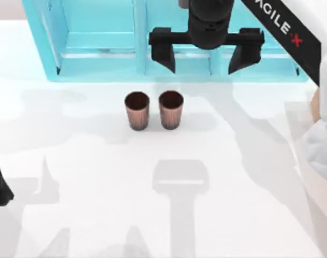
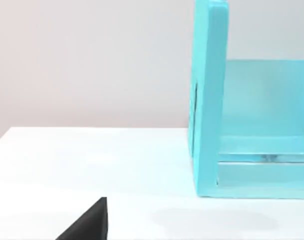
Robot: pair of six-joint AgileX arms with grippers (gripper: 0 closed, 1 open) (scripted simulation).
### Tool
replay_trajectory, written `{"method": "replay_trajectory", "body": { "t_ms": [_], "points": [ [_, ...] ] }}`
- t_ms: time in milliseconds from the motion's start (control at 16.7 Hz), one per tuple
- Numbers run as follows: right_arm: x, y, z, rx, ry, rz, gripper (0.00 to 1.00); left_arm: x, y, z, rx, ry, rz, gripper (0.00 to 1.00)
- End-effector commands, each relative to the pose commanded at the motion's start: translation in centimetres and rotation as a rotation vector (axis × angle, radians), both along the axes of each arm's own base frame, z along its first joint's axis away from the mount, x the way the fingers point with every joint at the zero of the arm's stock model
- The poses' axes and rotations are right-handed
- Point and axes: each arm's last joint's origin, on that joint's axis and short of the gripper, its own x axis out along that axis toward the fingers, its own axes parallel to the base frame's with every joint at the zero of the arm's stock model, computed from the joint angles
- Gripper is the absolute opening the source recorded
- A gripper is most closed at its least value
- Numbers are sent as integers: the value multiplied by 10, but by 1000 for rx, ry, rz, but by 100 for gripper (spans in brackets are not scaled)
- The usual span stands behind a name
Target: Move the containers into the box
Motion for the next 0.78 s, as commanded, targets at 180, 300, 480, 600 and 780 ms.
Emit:
{"method": "replay_trajectory", "body": {
  "t_ms": [180,300,480,600,780],
  "points": [
    [-8,21,-10,0,6,25,100,0,0,0,0,0,0,100],
    [-9,24,-11,1,5,30,100,0,0,0,0,0,0,100],
    [-9,24,-11,1,5,30,100,0,0,0,0,0,0,100],
    [-8,22,-12,1,6,26,100,0,0,0,0,0,0,100],
    [-4,25,-21,5,1,30,100,0,0,0,0,0,0,100]
  ]
}}
